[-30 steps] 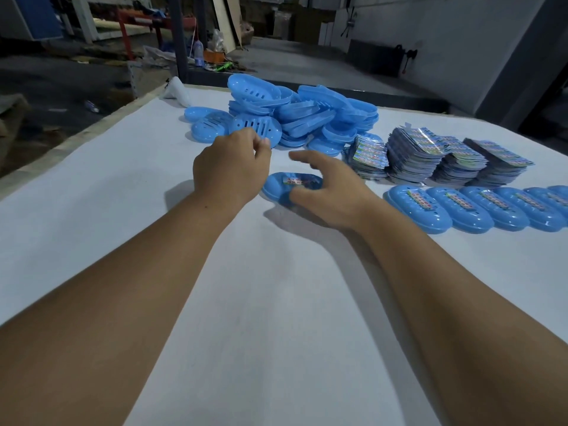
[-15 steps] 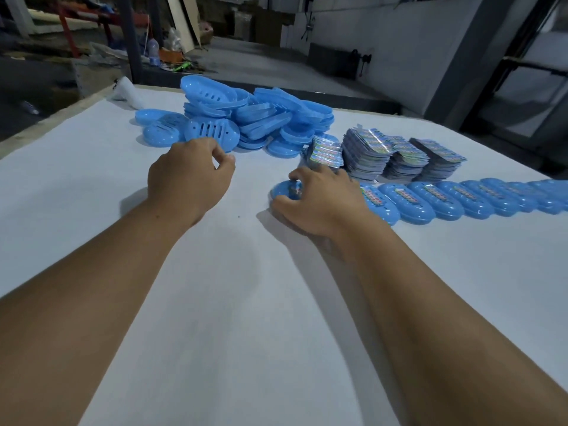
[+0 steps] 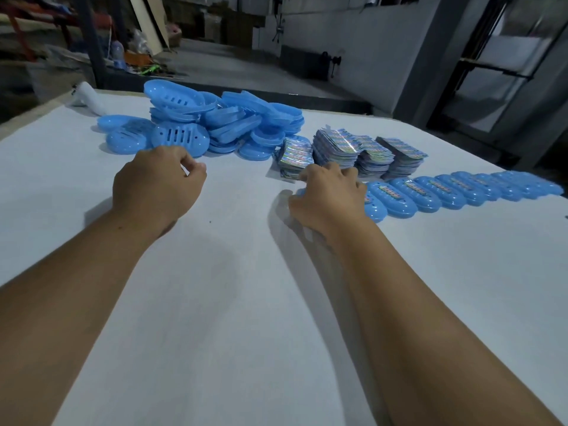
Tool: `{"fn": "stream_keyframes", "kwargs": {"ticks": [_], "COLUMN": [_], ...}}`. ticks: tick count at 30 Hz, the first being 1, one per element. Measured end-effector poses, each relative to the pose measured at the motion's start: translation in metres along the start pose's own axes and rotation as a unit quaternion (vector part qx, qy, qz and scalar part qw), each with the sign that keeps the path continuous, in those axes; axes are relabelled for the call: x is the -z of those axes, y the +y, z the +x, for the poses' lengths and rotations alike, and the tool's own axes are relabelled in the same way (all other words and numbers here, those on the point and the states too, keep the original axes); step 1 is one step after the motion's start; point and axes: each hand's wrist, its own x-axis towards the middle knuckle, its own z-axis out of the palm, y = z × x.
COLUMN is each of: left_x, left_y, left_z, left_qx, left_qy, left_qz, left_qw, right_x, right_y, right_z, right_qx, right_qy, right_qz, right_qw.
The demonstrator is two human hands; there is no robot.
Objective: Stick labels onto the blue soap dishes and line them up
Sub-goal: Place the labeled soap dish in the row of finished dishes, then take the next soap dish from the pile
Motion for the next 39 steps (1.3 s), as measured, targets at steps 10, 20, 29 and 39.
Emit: {"fn": "stream_keyframes", "kwargs": {"ticks": [10,20,29,39], "left_x": [0.001,0.001,-0.008,-0.024], "left_y": [0.000,-0.002,-0.024,-0.062], "left_z": [-0.001,-0.002,0.033,0.108], "left_qx": [0.007,0.026,0.047,0.177], "left_qy": [-0.017,-0.031,0.010,-0.074], "left_qz": [-0.006,0.018,0.062,-0.076], "left_qw": [1.000,0.999,0.997,0.979], "right_x": [-0.006,-0.022,-0.039,-0.052], "right_y": [0.005,-0.037,-0.067,-0.059], "right_z": [0.008,0.006,0.031,0.030], "right_qx": [-0.004,0.184,0.211,0.232], "right_qy": [0.026,0.012,0.042,0.043], "right_qz": [0.023,0.151,0.142,0.243], "right_qw": [0.999,0.971,0.966,0.941]}}
